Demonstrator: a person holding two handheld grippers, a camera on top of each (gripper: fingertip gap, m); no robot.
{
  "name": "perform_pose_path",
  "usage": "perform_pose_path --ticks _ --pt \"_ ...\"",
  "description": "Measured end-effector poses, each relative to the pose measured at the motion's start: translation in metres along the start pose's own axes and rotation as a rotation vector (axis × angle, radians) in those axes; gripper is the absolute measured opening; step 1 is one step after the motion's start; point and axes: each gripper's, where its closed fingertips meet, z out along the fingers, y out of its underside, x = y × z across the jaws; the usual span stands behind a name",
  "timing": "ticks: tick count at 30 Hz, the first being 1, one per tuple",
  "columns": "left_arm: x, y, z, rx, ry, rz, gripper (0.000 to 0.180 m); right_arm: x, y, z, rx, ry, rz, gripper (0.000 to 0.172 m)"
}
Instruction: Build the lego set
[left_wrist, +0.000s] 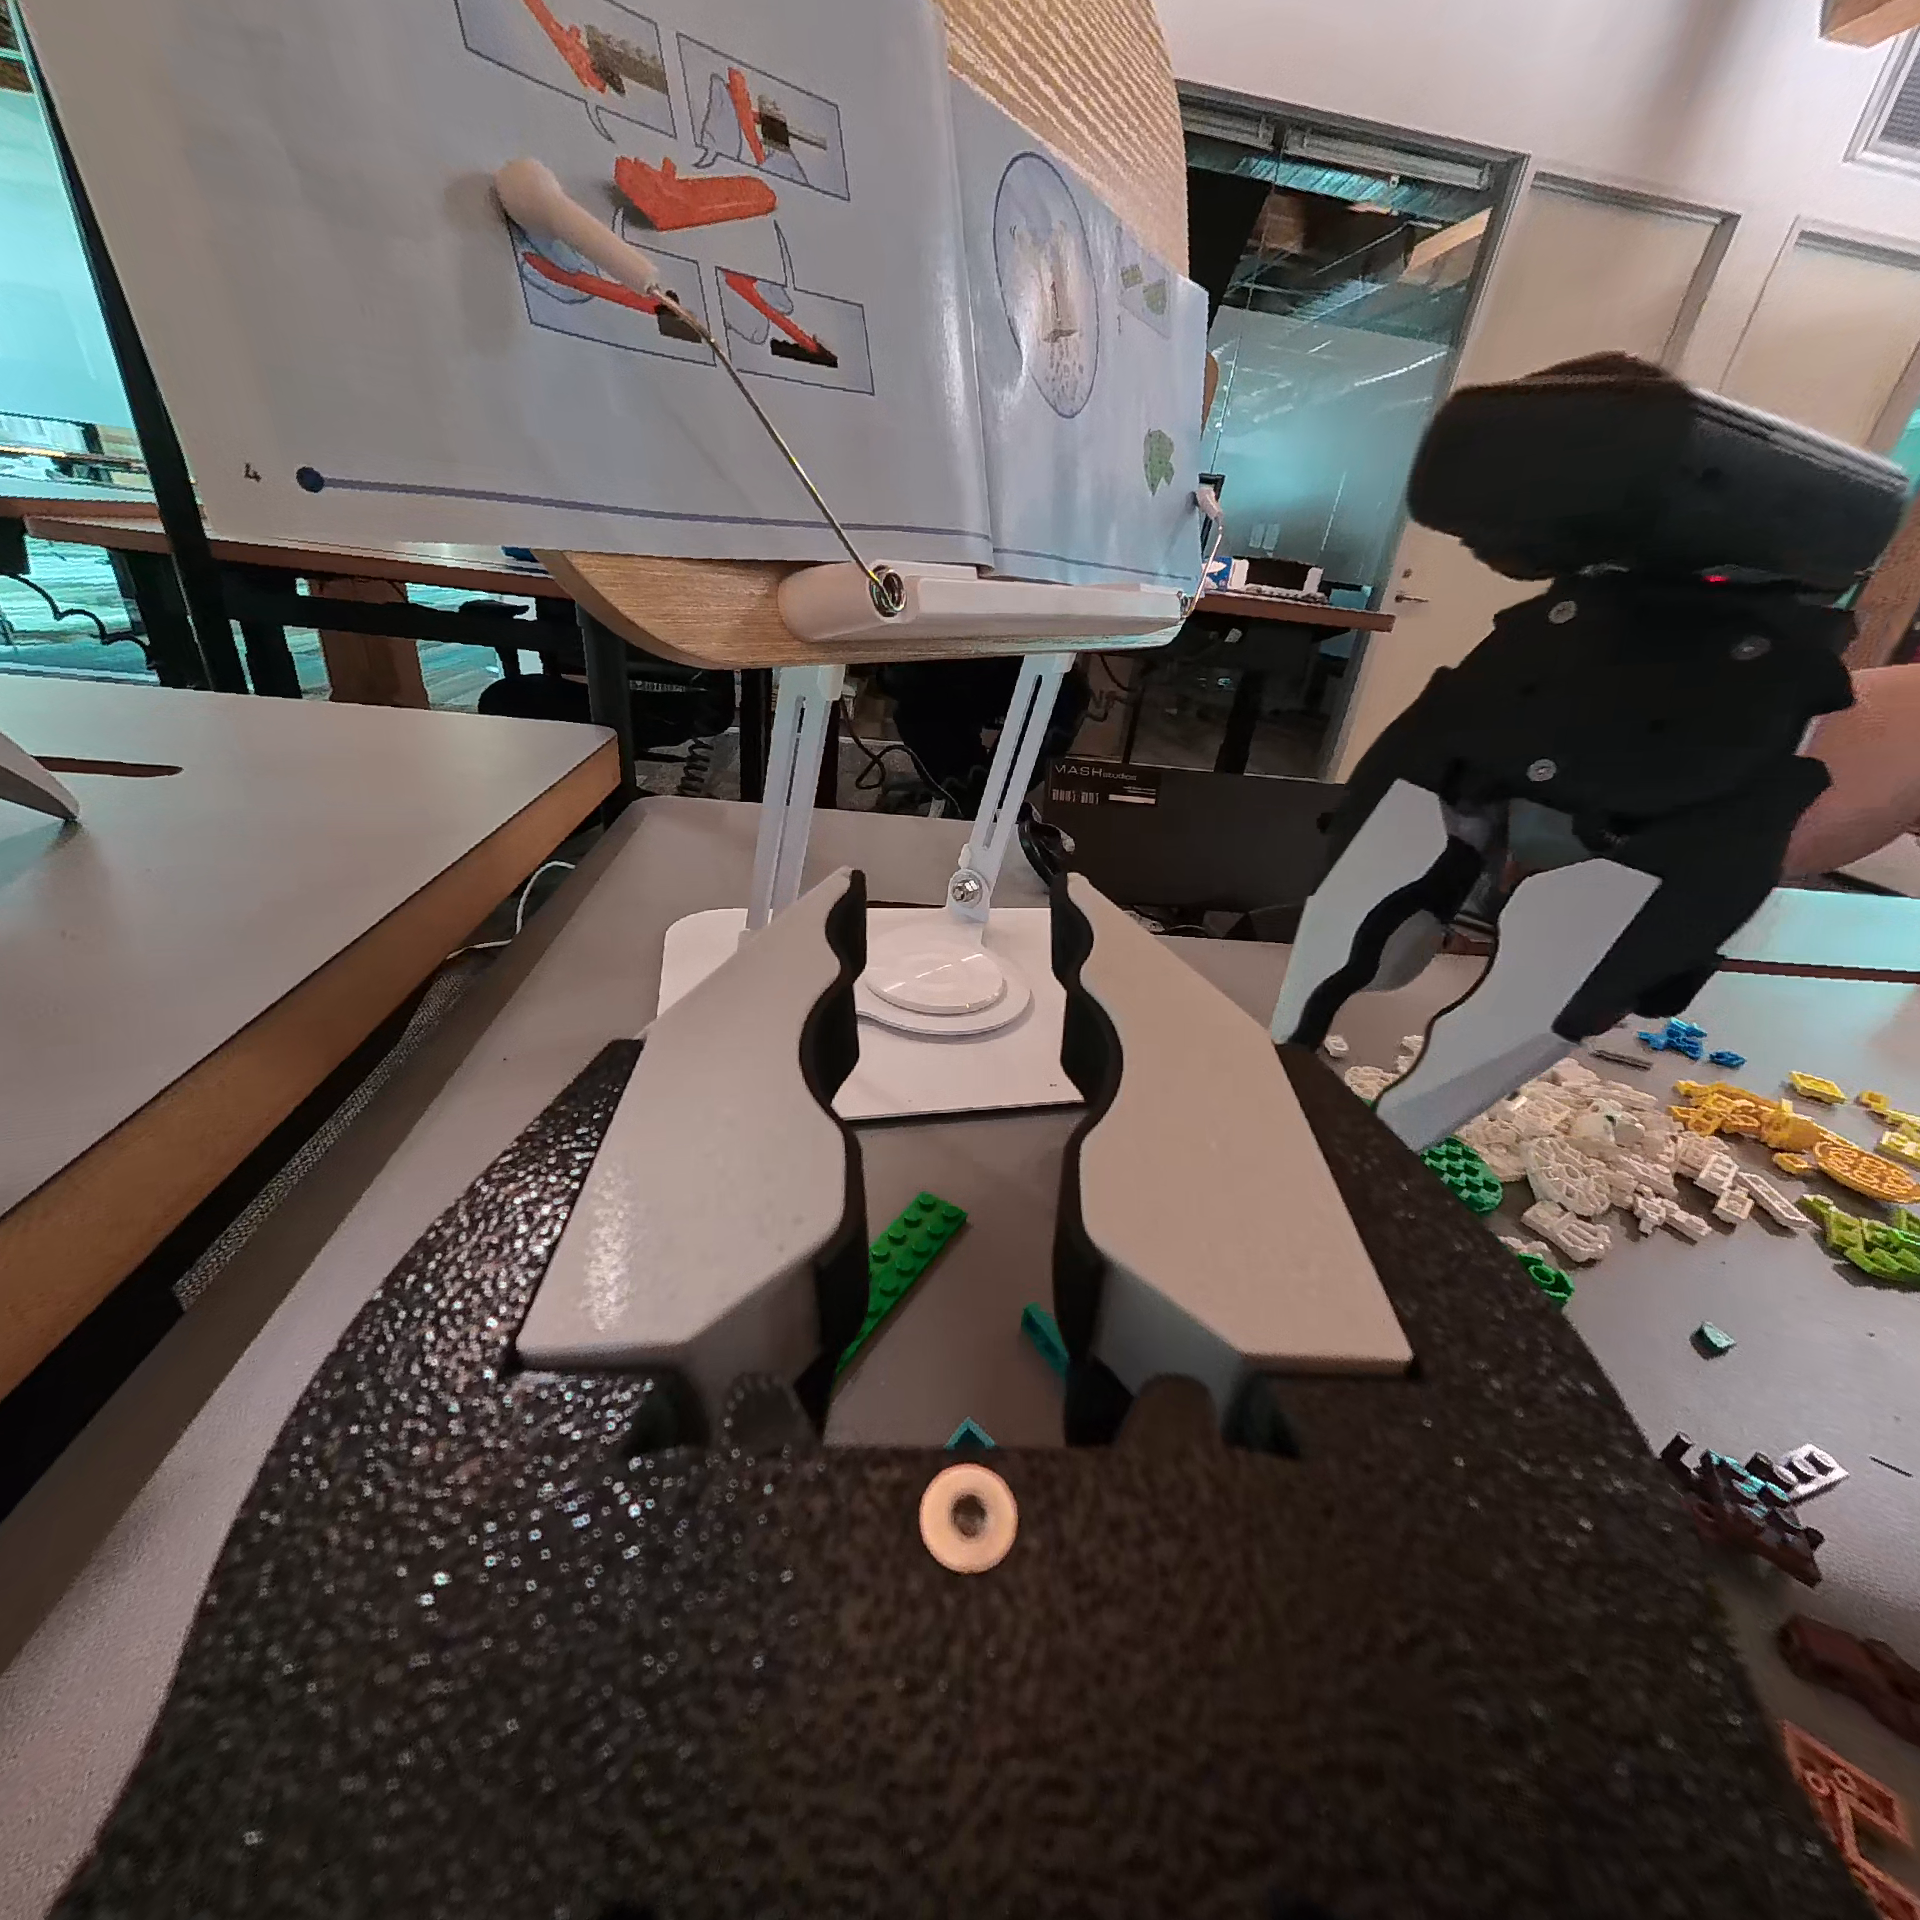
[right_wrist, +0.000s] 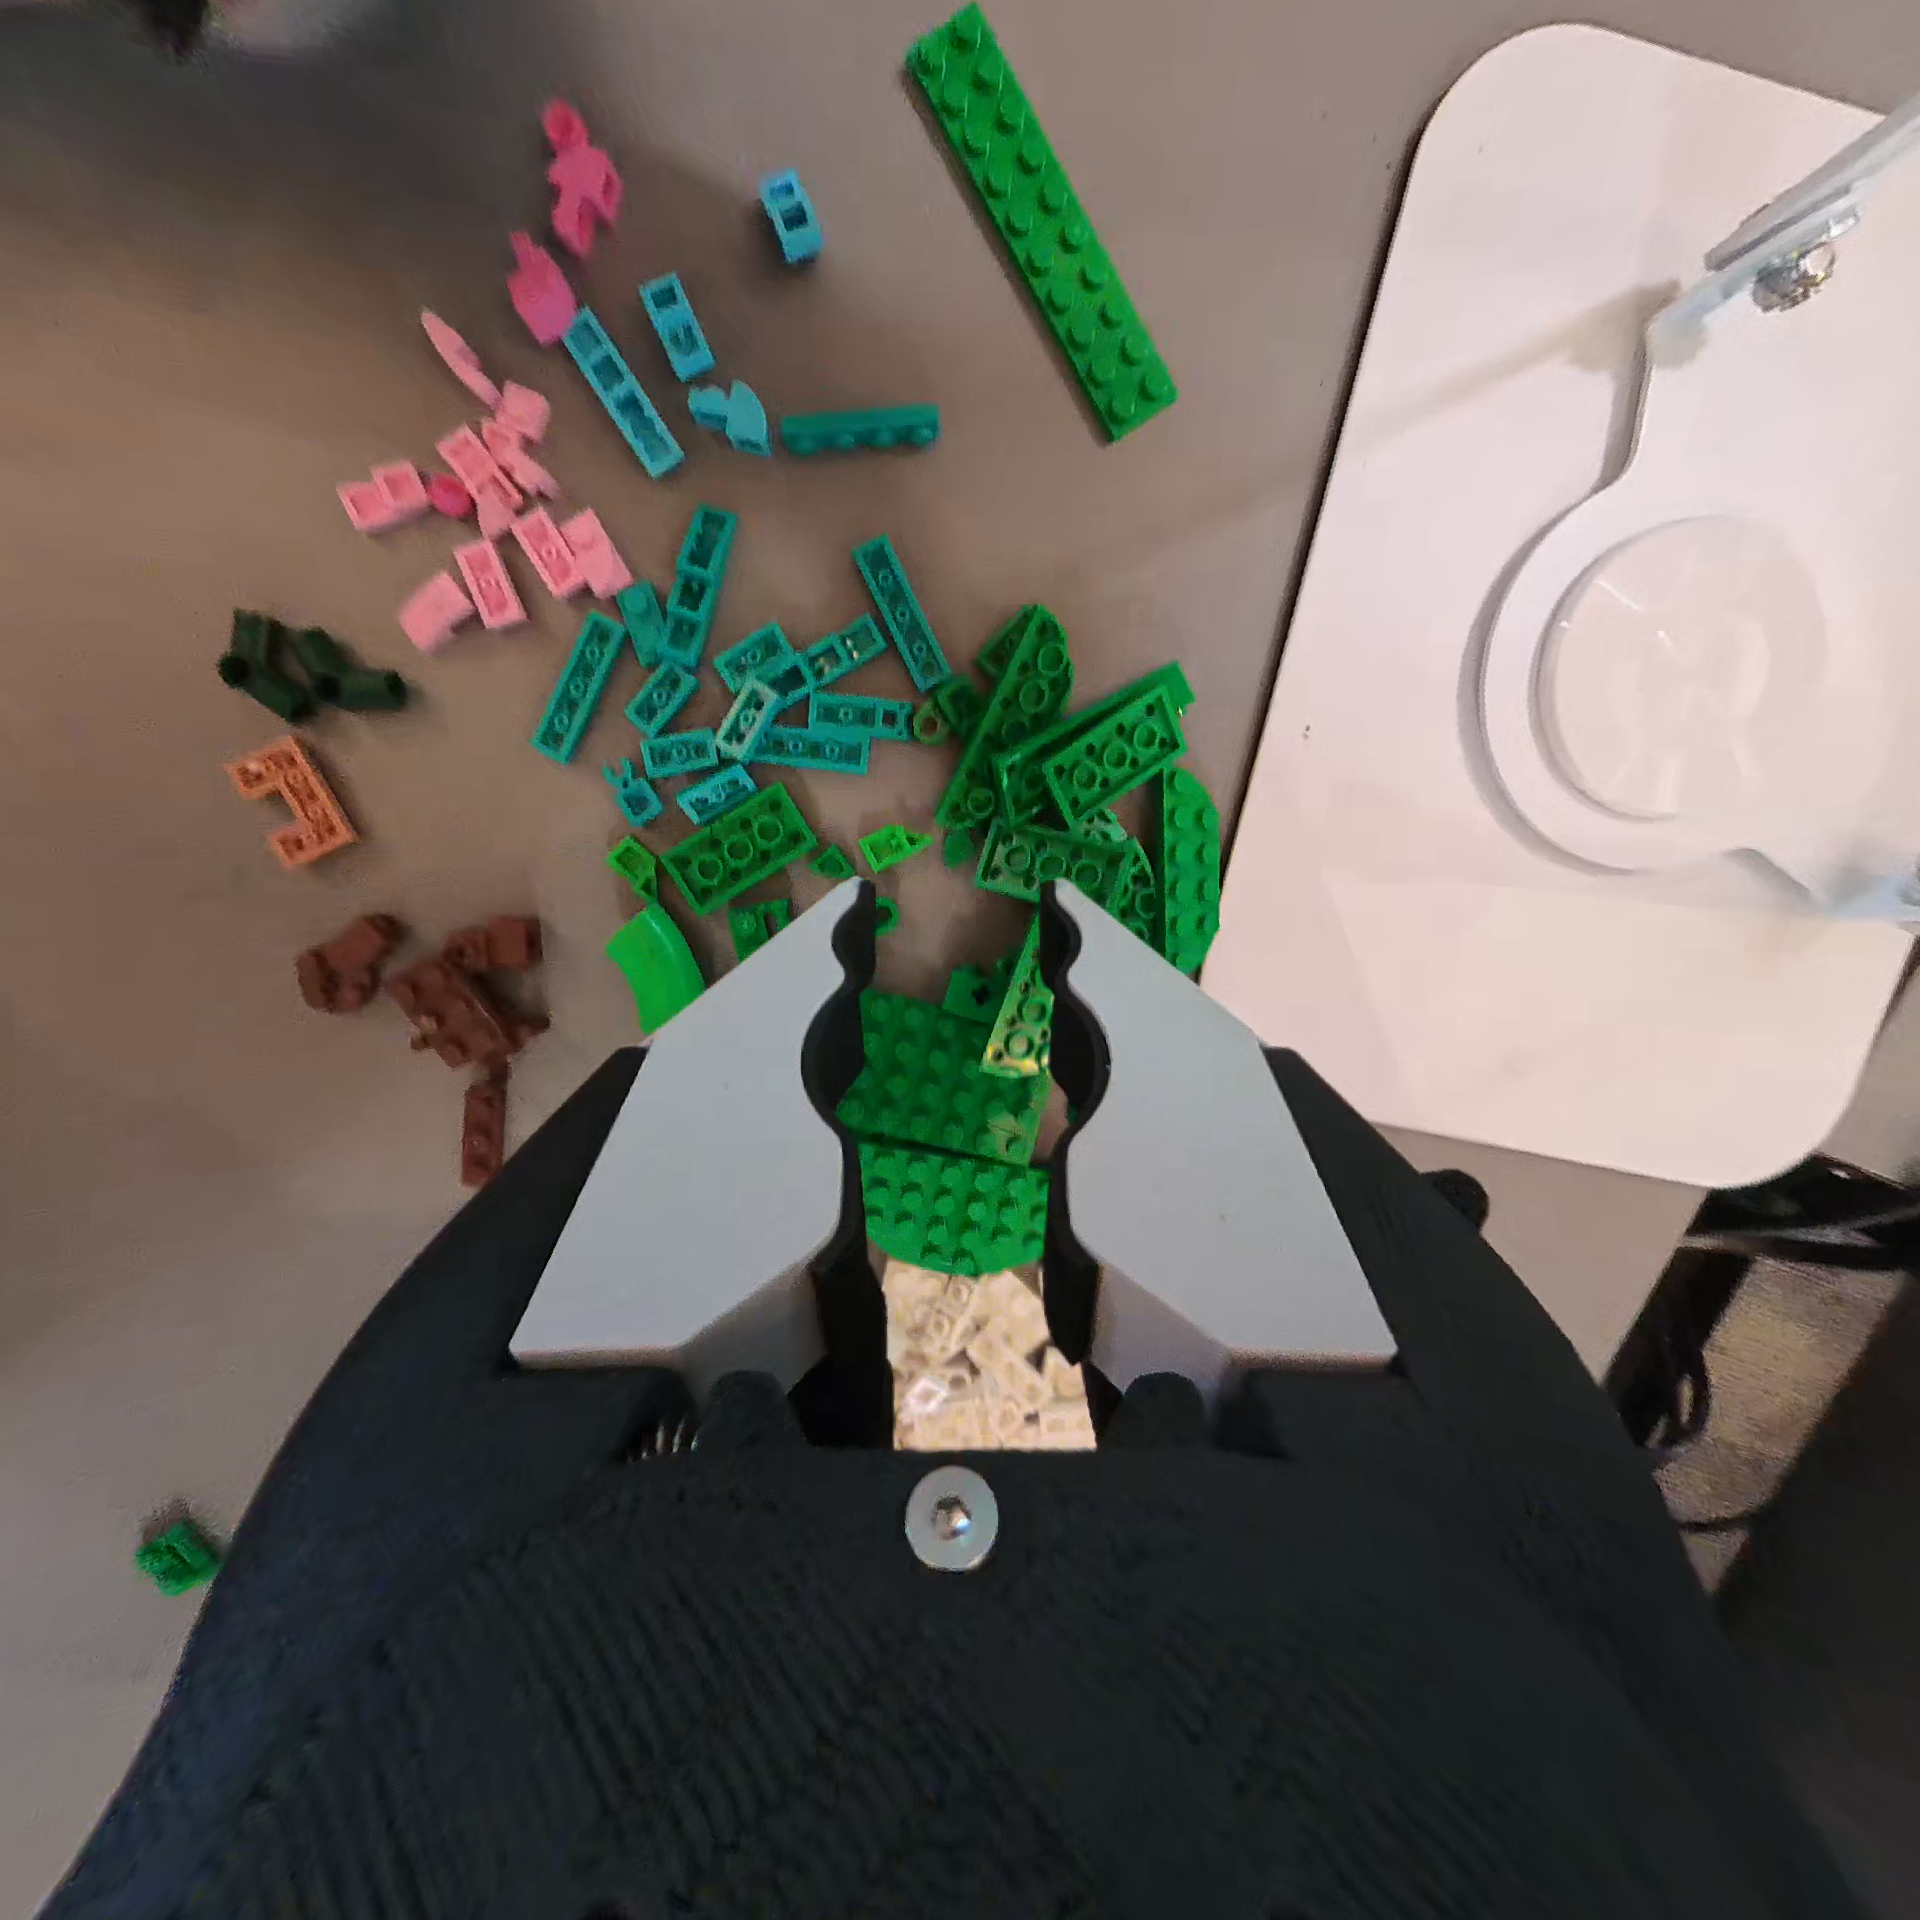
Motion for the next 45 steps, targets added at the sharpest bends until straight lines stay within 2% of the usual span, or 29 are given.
perform_pose_path --ticks 3,6,10,13,16,20,30,39,45 --pt "0.0 0.0 0.0 -0.002 0.001 -0.002 0.033 0.0 -0.006 0.008 -0.006 -0.021 -0.014 0.03" --pt "0.0 0.0 0.0 -0.003 0.002 -0.005 0.032 0.004 -0.004 0.018 -0.064 0.03 -0.076 0.03" --pt "0.0 0.0 0.0 0.0 0.004 -0.007 0.032 0.014 -0.003 0.025 -0.107 0.151 -0.188 0.019" --pt "0.0 0.0 0.0 -0.002 0.005 -0.006 0.032 0.017 -0.003 0.029 -0.127 0.2 -0.245 0.018" --pt "0.001 0.001 0.0 -0.005 0.007 -0.004 0.032 0.021 -0.005 0.031 -0.117 0.233 -0.264 0.009" --pt "0.0 0.001 0.0 -0.005 0.007 -0.005 0.031 0.026 -0.008 0.027 -0.082 0.268 -0.248 0.001" --pt "0.002 0.003 0.001 -0.012 0.013 -0.003 0.03 0.033 0.005 0.019 -0.038 0.277 -0.159 0.001" --pt "0.002 0.005 0.002 -0.018 0.015 -0.008 0.03 0.026 -0.002 0.005 0.076 0.213 -0.078 0.003" --pt "0.001 0.005 0.002 -0.021 0.013 -0.008 0.029 0.02 -0.001 0.005 0.076 0.195 -0.083 0.004"
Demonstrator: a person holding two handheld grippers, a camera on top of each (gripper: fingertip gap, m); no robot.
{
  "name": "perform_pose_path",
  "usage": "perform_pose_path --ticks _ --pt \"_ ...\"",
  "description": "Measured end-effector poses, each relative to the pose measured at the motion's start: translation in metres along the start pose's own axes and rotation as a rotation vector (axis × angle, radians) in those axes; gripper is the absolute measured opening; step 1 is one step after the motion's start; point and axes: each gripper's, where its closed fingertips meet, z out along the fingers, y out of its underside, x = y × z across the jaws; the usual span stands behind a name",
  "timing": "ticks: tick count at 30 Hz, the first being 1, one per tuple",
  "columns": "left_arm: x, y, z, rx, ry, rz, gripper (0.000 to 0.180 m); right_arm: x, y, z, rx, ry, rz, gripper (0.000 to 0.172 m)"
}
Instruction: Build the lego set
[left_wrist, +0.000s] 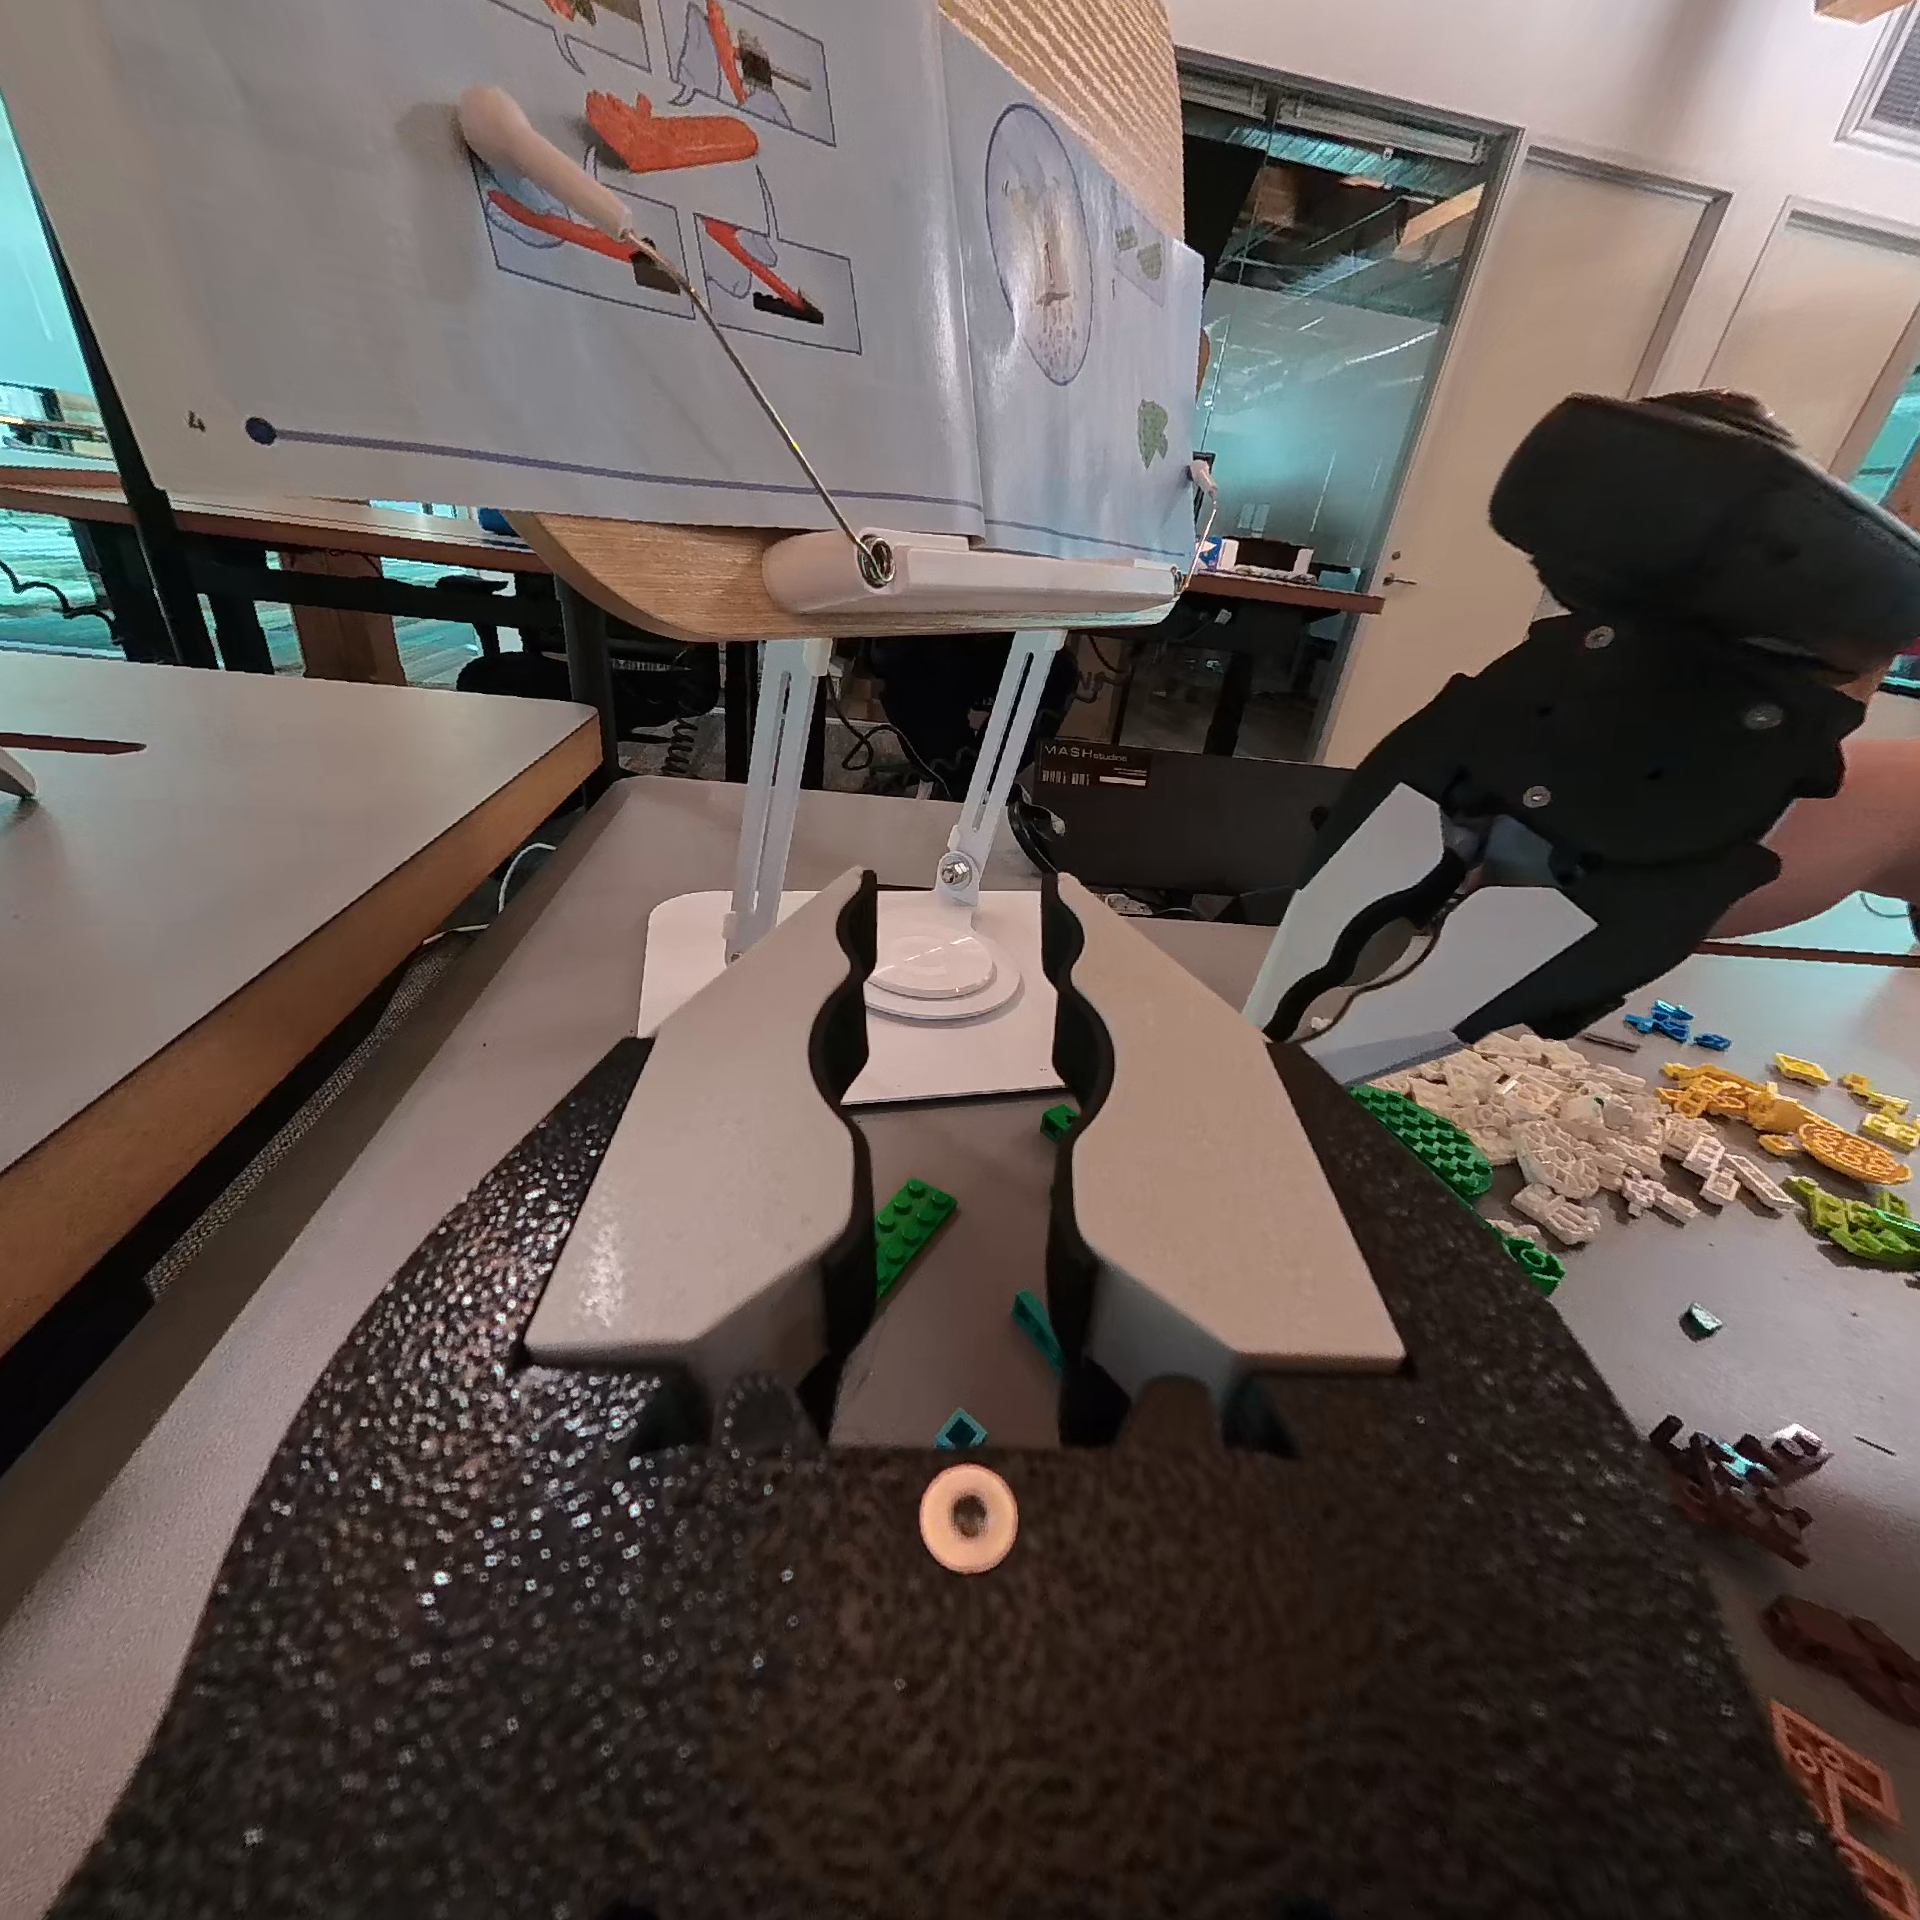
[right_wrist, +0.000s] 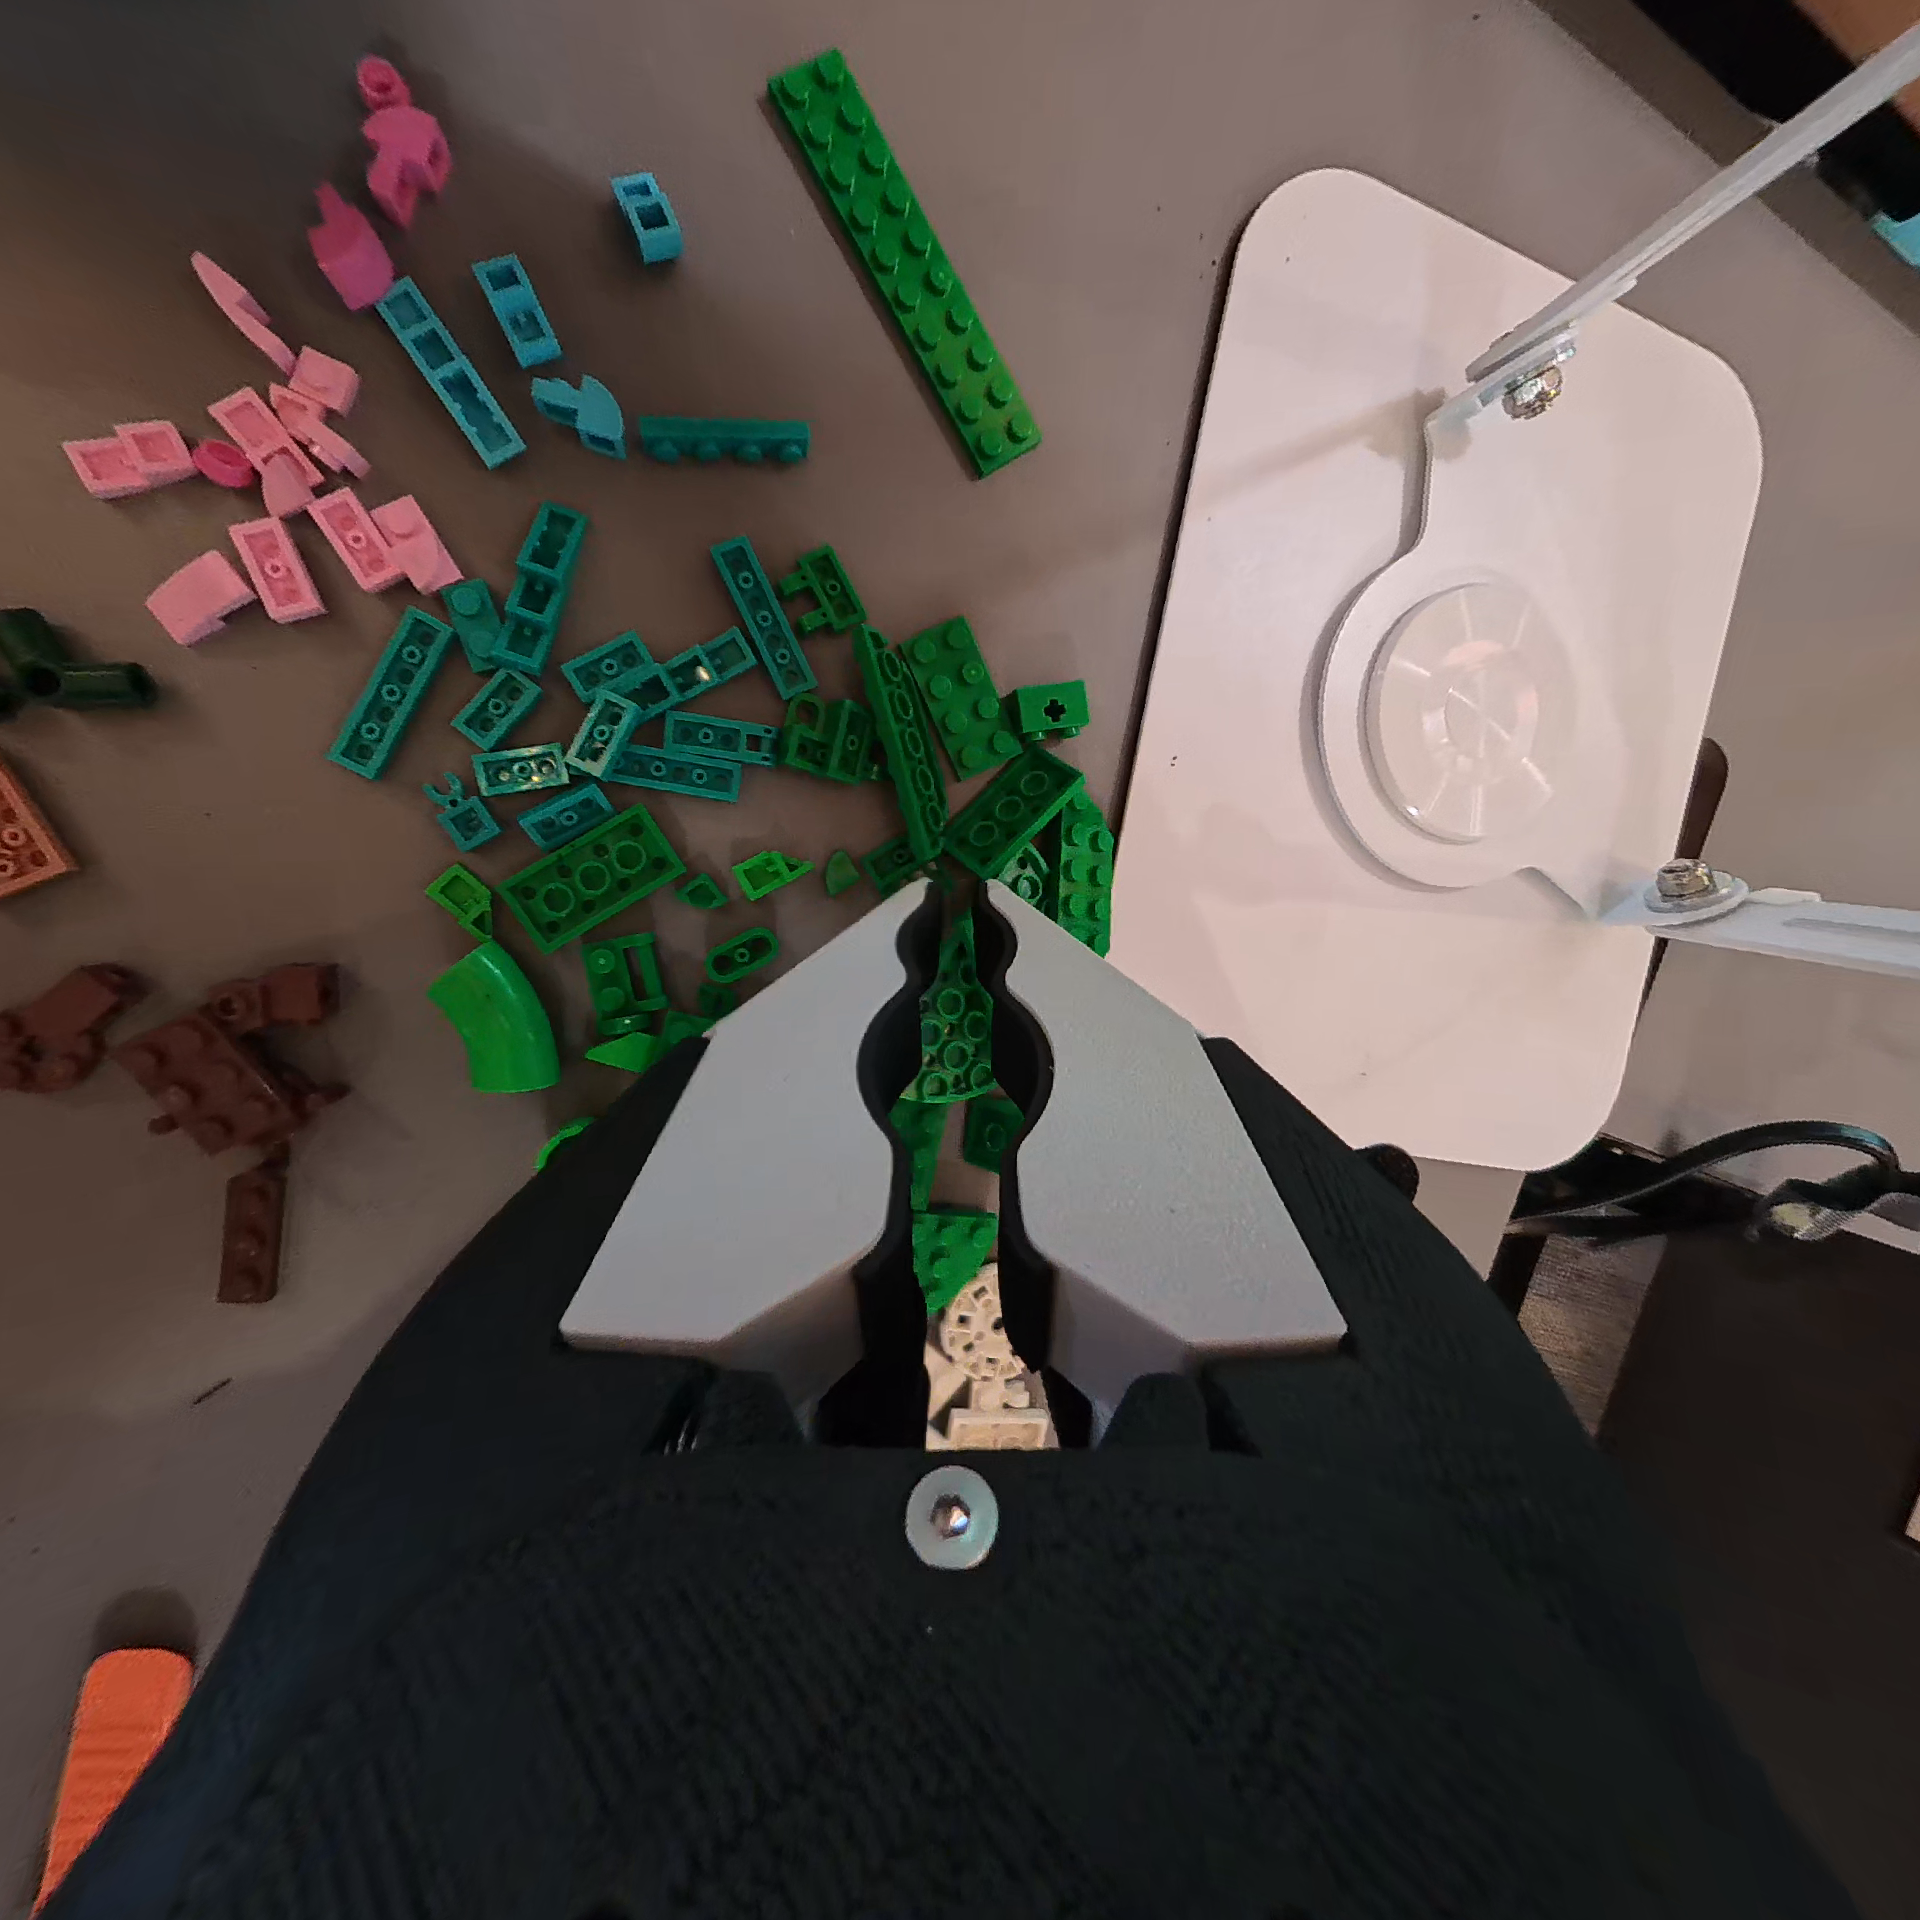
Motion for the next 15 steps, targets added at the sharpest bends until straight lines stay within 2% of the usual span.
perform_pose_path --ticks 15 --pt "-0.0008 0.0003 0.0001 0.001 0.0 -0.005 0.029 0.0017 0.0013 -0.0042 -0.016 0.011 -0.013 0.011"
